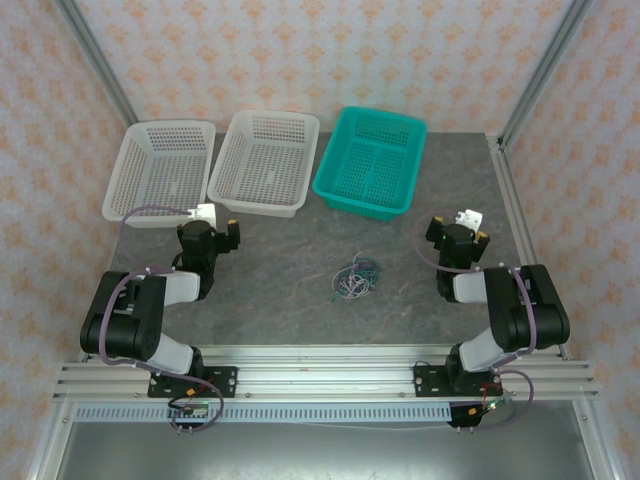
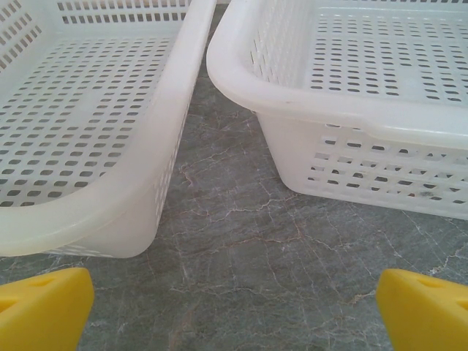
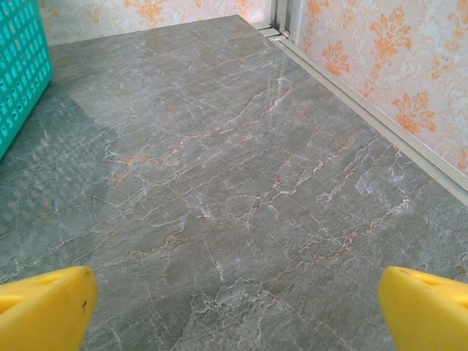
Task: Untangle the cables
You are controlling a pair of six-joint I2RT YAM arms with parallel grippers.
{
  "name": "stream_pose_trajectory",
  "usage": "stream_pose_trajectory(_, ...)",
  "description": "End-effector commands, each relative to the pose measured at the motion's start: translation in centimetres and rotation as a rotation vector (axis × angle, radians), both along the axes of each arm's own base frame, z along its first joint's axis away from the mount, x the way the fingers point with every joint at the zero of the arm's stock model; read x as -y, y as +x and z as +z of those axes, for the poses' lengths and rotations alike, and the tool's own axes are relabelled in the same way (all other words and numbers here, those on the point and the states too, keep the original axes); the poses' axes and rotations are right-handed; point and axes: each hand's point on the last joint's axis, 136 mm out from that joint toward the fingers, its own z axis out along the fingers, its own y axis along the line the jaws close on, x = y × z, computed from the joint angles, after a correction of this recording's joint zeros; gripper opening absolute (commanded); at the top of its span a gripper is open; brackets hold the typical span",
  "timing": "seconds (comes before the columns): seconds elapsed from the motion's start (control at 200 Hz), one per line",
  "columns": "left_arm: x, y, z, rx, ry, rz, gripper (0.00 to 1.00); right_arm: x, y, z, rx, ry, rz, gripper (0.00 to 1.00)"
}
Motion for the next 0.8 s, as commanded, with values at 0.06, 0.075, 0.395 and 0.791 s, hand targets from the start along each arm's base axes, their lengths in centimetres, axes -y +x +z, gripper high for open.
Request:
stream_pose_trajectory(0.06,-0.1,0.8,0.9,0.037,0.003,0.021,1.00,0.0,-0.1,1.6,0.092,0.010,-0.010,0.99)
stream_pose_trajectory(0.075,-0.1,0.8,1.0,0.038,0.003,0.022,1.00,0.0,-0.2,2.1,0.104,0.009,-0.008,0.99)
stream_pose_trajectory(0.395,-0.9,-1.5,5.2,0.074,0.038,0.129,0.99,-0.8,-6.4,12.0,0.152,0.324,-0.054,1.00)
stream_pose_trajectory(0.791,12.5,-4.9,12.8,-0.178,-0.378,-0.201,0.91,-17.8,-10.3,8.6,-0.571,0.538,0.440,0.94)
